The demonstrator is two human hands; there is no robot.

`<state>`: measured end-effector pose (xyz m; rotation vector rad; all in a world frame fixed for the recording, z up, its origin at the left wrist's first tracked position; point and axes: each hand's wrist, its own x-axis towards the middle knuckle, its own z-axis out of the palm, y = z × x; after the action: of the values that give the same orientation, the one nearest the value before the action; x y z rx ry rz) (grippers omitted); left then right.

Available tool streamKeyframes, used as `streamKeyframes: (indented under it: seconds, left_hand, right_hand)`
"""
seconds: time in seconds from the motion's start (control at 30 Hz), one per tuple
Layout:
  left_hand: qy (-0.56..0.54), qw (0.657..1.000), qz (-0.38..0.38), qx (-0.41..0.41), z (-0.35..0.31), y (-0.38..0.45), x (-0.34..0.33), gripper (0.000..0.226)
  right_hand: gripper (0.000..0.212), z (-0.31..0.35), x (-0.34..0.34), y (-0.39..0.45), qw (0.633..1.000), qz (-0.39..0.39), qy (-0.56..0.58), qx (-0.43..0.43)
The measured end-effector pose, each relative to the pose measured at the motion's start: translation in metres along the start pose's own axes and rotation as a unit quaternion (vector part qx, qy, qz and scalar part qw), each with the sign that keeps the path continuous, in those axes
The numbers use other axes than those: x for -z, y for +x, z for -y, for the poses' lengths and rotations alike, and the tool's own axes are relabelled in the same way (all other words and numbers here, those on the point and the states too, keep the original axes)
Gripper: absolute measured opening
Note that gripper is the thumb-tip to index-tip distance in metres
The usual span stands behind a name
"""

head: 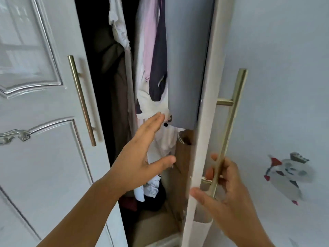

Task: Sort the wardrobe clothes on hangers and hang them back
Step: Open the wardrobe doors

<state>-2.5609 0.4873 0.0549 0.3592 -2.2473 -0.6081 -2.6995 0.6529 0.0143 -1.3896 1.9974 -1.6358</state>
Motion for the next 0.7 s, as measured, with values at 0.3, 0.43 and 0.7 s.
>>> streamKeyframes:
  seconds: [0.3, 0.43, 0.7]
  left_hand:
    - [-0.110, 0.990, 0.086, 0.006, -0.049, 0.036, -0.080, 0.077]
    - [-0.112, 0.990, 0.088, -0.001, -0.061, 0.045, -0.098, 0.076]
    - [-0.088, 0.994, 0.059, 0.009, -0.062, 0.048, -0.108, 0.077]
  right_hand:
    - [0.081, -0.026, 0.080, -0.020, 0.995, -0.092, 0.007, -0.022]
    - [0.033, -0.039, 0.092, -0.023, 0.987, -0.156, -0.037, -0.003]
    - [0.019, -0.052, 0.076, -0.025, 0.940, -0.235, -0.227, 0.099]
